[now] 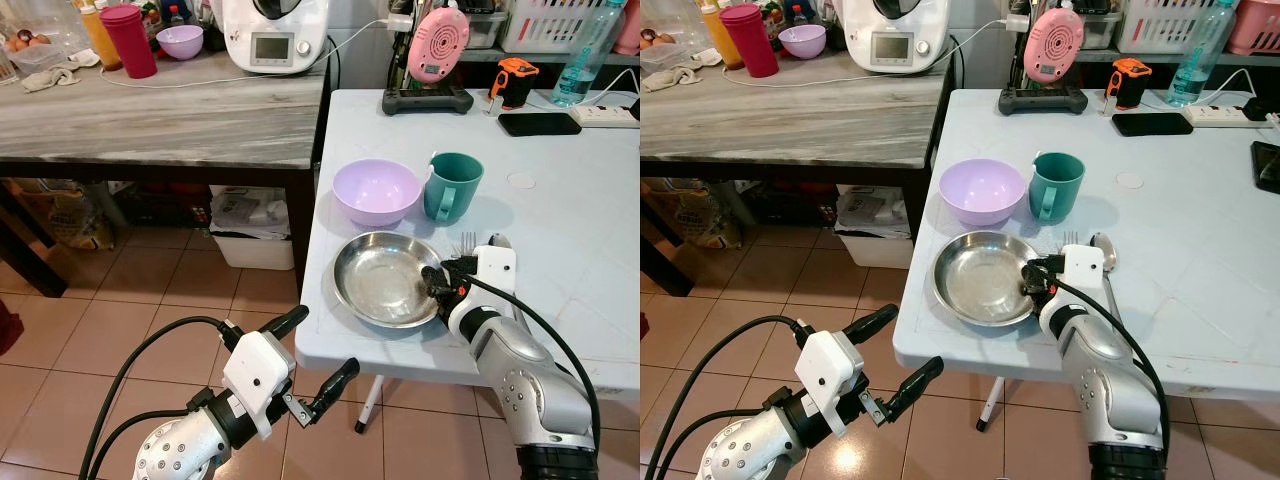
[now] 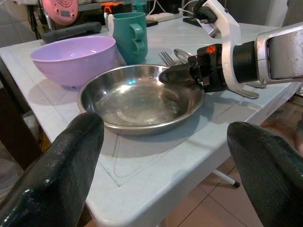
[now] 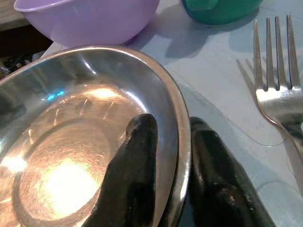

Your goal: Setting the table

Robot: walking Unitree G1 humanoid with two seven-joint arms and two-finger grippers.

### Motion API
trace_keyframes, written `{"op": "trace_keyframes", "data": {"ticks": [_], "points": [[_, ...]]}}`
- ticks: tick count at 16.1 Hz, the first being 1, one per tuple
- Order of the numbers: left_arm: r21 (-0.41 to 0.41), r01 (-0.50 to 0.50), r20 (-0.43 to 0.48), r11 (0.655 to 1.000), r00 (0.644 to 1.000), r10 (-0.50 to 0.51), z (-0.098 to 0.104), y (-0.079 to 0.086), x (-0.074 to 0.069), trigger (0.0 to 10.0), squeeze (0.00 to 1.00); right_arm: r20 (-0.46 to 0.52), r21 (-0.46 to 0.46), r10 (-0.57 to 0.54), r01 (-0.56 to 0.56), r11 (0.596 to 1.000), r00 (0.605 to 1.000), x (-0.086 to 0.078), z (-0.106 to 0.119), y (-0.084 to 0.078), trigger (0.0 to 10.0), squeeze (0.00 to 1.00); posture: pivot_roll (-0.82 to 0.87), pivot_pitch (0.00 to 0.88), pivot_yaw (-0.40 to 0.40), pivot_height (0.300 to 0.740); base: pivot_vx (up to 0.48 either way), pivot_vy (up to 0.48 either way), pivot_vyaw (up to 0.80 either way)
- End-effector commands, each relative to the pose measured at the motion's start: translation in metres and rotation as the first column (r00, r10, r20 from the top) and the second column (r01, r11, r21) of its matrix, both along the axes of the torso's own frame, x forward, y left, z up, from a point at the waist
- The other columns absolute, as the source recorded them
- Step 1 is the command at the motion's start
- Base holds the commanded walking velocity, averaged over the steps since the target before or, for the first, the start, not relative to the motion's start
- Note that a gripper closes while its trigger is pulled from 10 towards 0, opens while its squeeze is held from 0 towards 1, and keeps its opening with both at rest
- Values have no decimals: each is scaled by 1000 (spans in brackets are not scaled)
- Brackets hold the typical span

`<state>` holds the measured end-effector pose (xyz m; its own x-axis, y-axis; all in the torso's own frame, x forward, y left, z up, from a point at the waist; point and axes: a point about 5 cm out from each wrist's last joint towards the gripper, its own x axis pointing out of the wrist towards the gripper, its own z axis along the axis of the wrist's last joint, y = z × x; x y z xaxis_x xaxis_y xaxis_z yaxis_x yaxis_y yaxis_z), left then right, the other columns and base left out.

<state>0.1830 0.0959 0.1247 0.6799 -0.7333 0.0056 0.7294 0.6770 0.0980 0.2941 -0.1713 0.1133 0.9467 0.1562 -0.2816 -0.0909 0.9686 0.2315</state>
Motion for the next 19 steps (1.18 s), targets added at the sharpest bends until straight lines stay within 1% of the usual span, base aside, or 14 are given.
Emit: {"op": "trace_keyframes", "data": {"ticks": [1,6,9,10,11,12,13,14,15,16,17,18,19], "points": [[7,-1,-8,1000,1000,1,-1,2,0,10000,0,-12,5,0,0,1000,1000,0,-2,-1,0,0,-199,76,42,740,0,0,0],[7,0,-6,1000,1000,0,-1,1,0,10000,0,-13,22,-10,10,1000,1000,1,-2,-1,0,0,-199,75,42,740,0,0,0],[10,-34,5,999,999,34,0,6,3,10000,0,-21,48,-33,34,998,999,0,-3,0,0,0,-197,71,43,740,0,0,0],[17,-118,4,993,993,118,0,19,10,10000,0,-17,50,-42,43,998,999,-1,-4,1,0,0,-200,70,40,740,0,0,0],[23,-168,9,985,986,168,0,30,17,10000,0,19,54,-50,49,997,999,-1,-1,2,0,0,-200,69,41,740,0,0,0],[24,-174,10,984,985,174,0,32,19,10000,0,33,56,-53,51,997,998,-1,1,3,0,0,-200,69,41,740,0,0,0],[26,-196,17,980,980,196,1,38,22,10000,0,63,40,-47,44,998,997,-2,5,5,0,0,-198,74,41,740,0,0,0],[25,-222,14,975,975,222,2,45,25,10000,0,102,42,-41,37,998,994,-2,9,8,3373,0,-199,75,44,740,0,0,0],[-7,-273,-19,962,962,273,-1,57,30,10000,0,122,33,-56,52,998,991,-2,12,10,10000,0,-199,64,41,740,0,0,0],[-16,-288,-23,957,957,288,-1,62,34,10000,0,133,16,-53,52,999,990,-2,12,11,10000,0,-199,66,42,740,0,0,0],[-19,-324,-52,946,945,322,-19,61,61,10000,0,144,-2,-51,52,999,988,-2,12,12,10000,0,-200,60,44,740,0,0,0],[-23,-340,-69,940,939,338,-26,58,73,10000,0,145,-13,-48,51,999,988,-2,12,13,10000,0,-200,60,44,740,0,0,0],[-33,-350,-76,936,935,347,-27,57,75,10000,0,149,-6,-52,53,999,988,-2,12,13,10000,0,-201,61,43,740,0,255,0]]}}
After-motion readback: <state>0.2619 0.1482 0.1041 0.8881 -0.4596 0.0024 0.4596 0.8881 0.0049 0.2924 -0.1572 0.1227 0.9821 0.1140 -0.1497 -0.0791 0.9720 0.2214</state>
